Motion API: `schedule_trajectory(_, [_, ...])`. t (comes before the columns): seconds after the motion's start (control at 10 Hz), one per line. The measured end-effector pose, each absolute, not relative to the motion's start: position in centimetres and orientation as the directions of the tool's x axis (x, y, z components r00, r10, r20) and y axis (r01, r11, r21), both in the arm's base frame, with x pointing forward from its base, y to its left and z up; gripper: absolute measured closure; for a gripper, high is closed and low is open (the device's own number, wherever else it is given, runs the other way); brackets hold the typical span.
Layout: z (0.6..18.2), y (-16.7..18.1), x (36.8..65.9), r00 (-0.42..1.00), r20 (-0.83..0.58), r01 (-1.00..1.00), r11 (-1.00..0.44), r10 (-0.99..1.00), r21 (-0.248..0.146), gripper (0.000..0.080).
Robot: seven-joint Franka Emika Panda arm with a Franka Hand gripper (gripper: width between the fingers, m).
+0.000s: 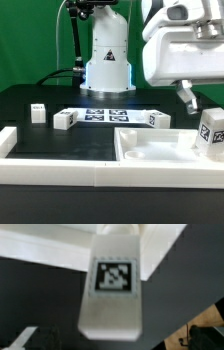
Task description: Assemble one leg
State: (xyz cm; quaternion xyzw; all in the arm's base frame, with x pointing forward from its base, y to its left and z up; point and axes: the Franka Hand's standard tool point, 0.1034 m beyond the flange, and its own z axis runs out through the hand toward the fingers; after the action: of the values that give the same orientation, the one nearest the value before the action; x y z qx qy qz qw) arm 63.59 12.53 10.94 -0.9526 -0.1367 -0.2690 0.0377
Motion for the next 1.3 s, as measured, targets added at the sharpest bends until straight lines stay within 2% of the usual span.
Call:
schedule_trajectory(0.3, [10.5,11.7,64.3,0.872,0.423,0.276,-0.961,0.246,-0.011,0.015])
schedule_trajectory(0.7, [10.6,10.8,64.4,0.951,0.169,0.273,-0.961,0.261,-0.052,0.015])
schedule_trajectory(1.1, [10.4,11.5,63.5,0.955,-0.078,0.277,-0.956,0.285,-0.1,0.015])
schedule_trajectory(1.3, [10.2,11.6,63.7,0.955,-0.073,0.278,-0.955,0.286,-0.1,0.015])
